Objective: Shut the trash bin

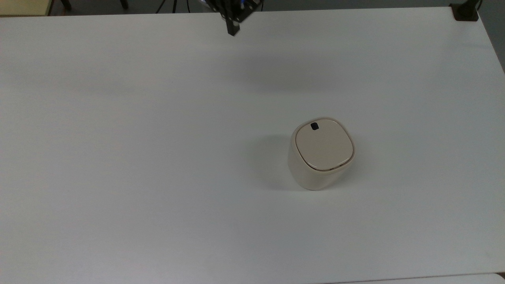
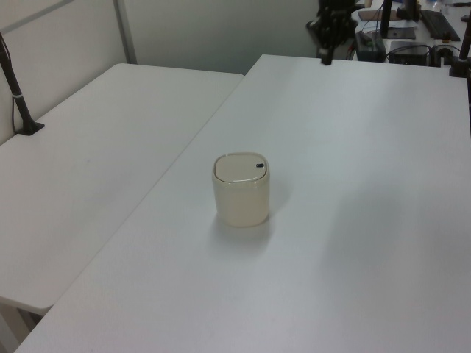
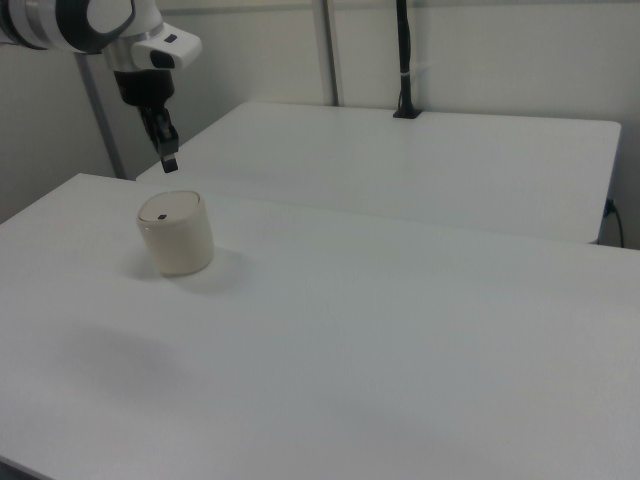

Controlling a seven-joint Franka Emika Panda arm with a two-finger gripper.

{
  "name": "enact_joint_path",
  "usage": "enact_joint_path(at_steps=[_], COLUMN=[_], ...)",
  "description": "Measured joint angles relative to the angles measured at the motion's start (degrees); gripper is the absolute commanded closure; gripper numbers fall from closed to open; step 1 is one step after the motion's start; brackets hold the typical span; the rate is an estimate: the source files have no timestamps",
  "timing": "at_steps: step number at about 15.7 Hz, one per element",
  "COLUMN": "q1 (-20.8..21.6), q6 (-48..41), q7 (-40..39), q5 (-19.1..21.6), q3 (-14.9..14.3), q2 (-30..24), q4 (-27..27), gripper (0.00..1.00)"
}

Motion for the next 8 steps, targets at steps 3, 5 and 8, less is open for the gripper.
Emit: enact_joint_path(at_steps=[3, 5, 8], q1=[-1.3, -2.24, -3.9], q6=[-0.87, -0.87, -0.87], q7=[-6.27, -9.34, -16.93], q5=[0.0, 0.0, 0.01], q3=[-0.35, -1.0, -2.05], q2=[-2.83, -3.95, -5.15], q4=[-3.21, -4.35, -5.44], gripper=[0.93, 0.81, 0.36])
